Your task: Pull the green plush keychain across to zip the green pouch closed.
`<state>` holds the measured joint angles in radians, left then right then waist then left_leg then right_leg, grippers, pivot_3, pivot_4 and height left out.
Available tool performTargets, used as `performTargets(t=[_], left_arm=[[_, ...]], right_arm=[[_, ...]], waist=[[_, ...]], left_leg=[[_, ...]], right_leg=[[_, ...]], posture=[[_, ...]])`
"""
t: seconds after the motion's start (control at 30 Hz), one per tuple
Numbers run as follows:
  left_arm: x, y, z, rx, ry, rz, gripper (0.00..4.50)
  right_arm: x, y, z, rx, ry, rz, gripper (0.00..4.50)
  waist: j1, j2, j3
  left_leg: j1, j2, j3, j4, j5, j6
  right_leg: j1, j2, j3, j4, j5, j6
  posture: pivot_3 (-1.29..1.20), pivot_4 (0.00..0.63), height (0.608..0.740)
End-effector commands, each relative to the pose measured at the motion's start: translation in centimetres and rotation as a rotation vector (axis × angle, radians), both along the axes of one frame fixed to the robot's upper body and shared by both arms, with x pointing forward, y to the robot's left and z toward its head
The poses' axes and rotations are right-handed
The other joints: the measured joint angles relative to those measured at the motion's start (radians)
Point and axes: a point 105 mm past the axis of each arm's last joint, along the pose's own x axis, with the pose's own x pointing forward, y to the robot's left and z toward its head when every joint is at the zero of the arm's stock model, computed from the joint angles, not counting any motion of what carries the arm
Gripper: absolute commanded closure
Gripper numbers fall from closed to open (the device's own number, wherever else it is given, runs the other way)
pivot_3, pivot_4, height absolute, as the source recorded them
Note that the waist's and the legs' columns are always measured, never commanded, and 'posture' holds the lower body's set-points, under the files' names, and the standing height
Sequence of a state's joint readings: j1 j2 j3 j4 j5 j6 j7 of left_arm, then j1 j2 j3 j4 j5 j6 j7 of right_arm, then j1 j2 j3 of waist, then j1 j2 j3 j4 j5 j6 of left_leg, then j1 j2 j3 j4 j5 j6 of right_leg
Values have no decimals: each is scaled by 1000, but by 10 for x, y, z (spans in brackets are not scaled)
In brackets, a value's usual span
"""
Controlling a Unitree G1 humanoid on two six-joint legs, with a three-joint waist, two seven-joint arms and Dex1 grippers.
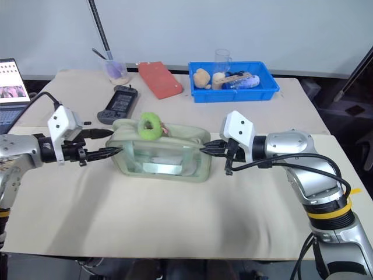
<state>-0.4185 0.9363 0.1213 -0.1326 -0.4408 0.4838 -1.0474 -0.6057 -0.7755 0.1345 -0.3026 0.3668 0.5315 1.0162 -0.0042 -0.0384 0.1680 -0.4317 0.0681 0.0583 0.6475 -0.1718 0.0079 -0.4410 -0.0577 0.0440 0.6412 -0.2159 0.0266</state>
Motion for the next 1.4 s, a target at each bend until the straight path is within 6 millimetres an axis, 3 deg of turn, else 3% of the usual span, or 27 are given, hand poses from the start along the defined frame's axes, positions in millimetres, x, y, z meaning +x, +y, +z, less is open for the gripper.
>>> performTargets(t=[0.03, 0.1, 0.13, 0.3, 0.53, 0.73, 0.9, 1.17, 1.2, 1.4], left_arm=[[1, 0, 11, 8, -51, -4, 3259], [1, 0, 10, 8, -49, -6, 4251], [1, 0, 10, 10, -50, -4, 4436], [0, 1, 9, 22, -31, -4, 4436], [-2, 0, 6, 37, -18, -17, 4500], [0, -1, 4, 42, -27, -11, 4500], [-1, -4, 3, 39, -23, -20, 4500], [-2, -6, 3, 44, -25, -27, 4500], [-2, -5, 2, 45, -25, -26, 4500], [-3, -5, 1, 45, -18, -26, 4500]], right_arm=[[0, -1, 9, -2, -35, -1, 4500], [-1, 0, 10, 2, -35, -1, 4500], [-1, 0, 11, 3, -36, -1, 4500], [-2, -3, 11, 4, -15, -4, 4500], [7, -9, 33, -21, -94, -21, 2032], [-1, 43, 61, 96, -168, 93, 30], [8, 79, 56, 112, -205, 113, 30], [16, 105, 50, 97, -222, 143, 30], [16, 105, 50, 98, -221, 144, 559], [11, 107, 51, 131, -190, 169, 2600]], waist=[[-1, 0, 0], [-2, 0, 0], [-2, 0, 0], [-5, 0, 0], [-8, 0, 0], [-14, 0, 0], [-10, 0, 0], [-9, 0, 0], [-8, 0, 0], [-9, 0, 0]], left_leg=[[0, 0, 0, 0, 0, 0], [0, 0, 0, 0, 0, 0], [0, 0, 0, 0, 0, 0], [0, 0, 0, 0, 0, 0], [0, 0, 0, 0, 0, 0], [0, 1, 0, -2, 0, 0], [0, 1, 0, -2, 0, 0], [0, 1, 0, -2, 0, 0], [0, 1, 0, -3, 0, 0], [0, 1, 0, -3, 0, 0]], right_leg=[[0, 0, 0, 0, 0, 0], [0, 0, 0, 0, 0, 0], [0, 0, 0, 0, 0, 0], [0, 0, 0, 0, 0, 0], [0, 0, 0, 0, 0, 0], [-1, 1, 0, 1, 2, 4], [-2, 1, 0, 1, 3, 3], [-2, 1, -1, 1, 3, 3], [-2, 1, -1, 1, 3, 3], [-2, 1, -1, 1, 3, 3]], posture=[[0, 150, 740], [0, 150, 740], [0, 150, 740], [0, 150, 740], [0, 150, 740], [0, 150, 740], [0, 150, 740], [0, 150, 740], [0, 150, 740], [0, 150, 740]])
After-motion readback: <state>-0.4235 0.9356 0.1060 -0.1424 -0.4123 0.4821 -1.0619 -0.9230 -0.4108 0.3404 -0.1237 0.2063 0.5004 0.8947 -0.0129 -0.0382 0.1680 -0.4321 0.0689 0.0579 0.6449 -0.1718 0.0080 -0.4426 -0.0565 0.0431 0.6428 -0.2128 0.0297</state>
